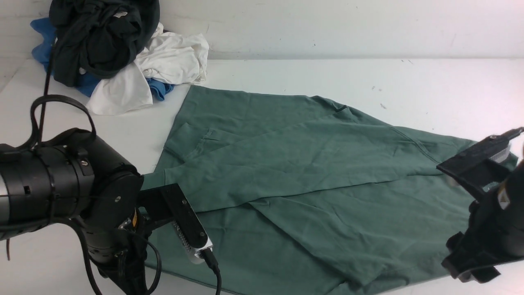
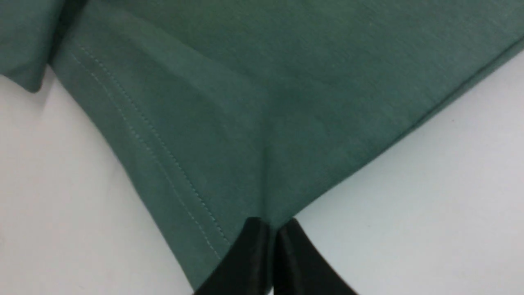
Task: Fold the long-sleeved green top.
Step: Use both arms simultaneously to clamp the lower edge of the clothing fabric
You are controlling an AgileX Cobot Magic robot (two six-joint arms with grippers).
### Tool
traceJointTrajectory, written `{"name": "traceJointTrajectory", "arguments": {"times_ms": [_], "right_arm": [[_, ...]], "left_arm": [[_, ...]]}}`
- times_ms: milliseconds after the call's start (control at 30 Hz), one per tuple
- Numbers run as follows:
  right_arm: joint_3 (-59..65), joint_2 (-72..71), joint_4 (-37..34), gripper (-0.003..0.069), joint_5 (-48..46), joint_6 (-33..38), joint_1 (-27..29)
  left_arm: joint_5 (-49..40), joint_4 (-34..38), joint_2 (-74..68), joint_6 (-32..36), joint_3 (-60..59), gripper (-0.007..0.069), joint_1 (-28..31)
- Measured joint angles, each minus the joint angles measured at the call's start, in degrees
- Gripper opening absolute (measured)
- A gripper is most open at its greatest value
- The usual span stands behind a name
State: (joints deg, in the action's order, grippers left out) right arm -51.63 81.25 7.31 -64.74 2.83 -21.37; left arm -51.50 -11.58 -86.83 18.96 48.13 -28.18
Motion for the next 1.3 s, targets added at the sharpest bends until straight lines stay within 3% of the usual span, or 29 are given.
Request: {"name": "traceJointTrajectory", "arguments": {"times_ms": [167, 367, 567, 767, 933, 1167, 1300], "right_arm": [[0.0, 8.7, 2.1, 0.043, 4.3, 0.3, 2.1], [0.0, 18.0, 10.8, 0.043, 8.6, -4.5, 2.2], [-1.2, 20.7, 12.2, 0.0423, 7.8, -4.8, 2.2], [-1.7, 21.1, 11.7, 0.0279, 7.2, -4.8, 2.2], [-0.5, 19.0, 11.3, 0.0031, 8.2, -4.9, 2.2], [-0.5, 9.3, 10.4, -0.001, 6.3, -2.8, 2.3], [-3.4, 8.1, 6.1, -0.001, 3.1, -0.7, 5.0]], "left_arm": [[0.5, 1.0, 0.3, 1.0, 0.0, 0.0006, 0.1], [0.9, 1.4, 0.3, 1.1, 0.0, 0.0006, 0.1], [1.8, 2.3, 0.2, 1.1, 0.0, 0.0006, 0.1], [1.8, 2.3, -0.1, 1.1, 0.0, 0.0006, 0.1], [1.8, 2.4, -0.1, 1.1, 0.0, 0.0006, 0.1], [0.8, 2.2, -0.1, 1.1, 0.0, 0.0006, 0.1], [0.7, 2.2, -0.1, 1.1, 0.0, 0.0006, 0.1]]}}
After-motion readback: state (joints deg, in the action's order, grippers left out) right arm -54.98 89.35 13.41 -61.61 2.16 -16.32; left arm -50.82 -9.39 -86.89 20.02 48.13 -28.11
